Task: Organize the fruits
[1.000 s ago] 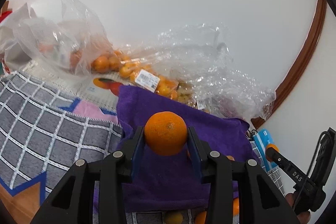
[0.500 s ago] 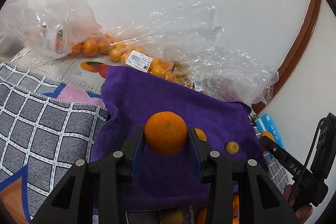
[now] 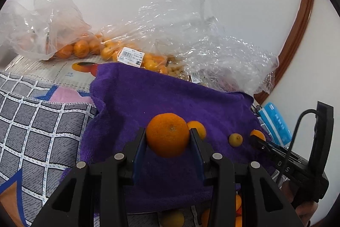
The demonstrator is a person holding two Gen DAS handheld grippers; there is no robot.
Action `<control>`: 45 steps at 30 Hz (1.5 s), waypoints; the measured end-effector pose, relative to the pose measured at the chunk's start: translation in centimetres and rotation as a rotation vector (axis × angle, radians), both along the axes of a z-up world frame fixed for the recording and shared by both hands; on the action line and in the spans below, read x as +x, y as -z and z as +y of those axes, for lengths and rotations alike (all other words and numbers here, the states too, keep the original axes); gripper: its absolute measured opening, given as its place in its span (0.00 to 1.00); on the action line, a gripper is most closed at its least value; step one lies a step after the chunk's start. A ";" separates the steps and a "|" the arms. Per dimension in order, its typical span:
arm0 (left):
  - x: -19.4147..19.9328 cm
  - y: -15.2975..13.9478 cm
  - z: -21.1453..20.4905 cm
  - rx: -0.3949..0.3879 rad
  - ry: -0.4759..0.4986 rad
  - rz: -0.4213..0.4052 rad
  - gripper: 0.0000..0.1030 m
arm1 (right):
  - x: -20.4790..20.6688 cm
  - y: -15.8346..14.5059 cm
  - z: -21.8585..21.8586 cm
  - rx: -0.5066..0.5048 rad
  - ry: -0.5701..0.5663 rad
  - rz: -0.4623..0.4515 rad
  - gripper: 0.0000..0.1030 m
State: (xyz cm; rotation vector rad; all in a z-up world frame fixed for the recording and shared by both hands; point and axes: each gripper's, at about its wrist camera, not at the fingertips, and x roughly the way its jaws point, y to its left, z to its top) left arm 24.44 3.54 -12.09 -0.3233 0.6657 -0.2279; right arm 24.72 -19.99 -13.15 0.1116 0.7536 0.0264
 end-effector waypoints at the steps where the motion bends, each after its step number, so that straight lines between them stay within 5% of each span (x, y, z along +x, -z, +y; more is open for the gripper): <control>1: 0.1 0.1 -0.1 0.003 0.002 0.006 0.37 | 0.1 0.2 0.1 -0.004 -0.001 0.007 0.33; 18: 0.3 0.7 -1.0 0.045 0.022 0.034 0.37 | 0.5 1.7 0.5 -0.028 -0.007 0.063 0.33; 22: 0.3 0.6 -0.9 0.038 0.024 0.034 0.38 | 0.2 1.3 0.6 -0.043 -0.005 0.041 0.46; 27: -0.4 -0.1 -1.0 0.037 0.030 -0.018 0.57 | -0.4 0.5 0.9 -0.070 -0.003 0.004 0.56; 29: -0.4 -0.1 -1.1 0.042 0.027 -0.017 0.57 | -0.6 0.3 0.9 -0.073 -0.002 -0.014 0.63; 45: -1.4 -0.8 0.1 -0.002 -0.055 -0.072 0.57 | -1.6 -1.3 0.5 -0.078 0.051 -0.076 0.76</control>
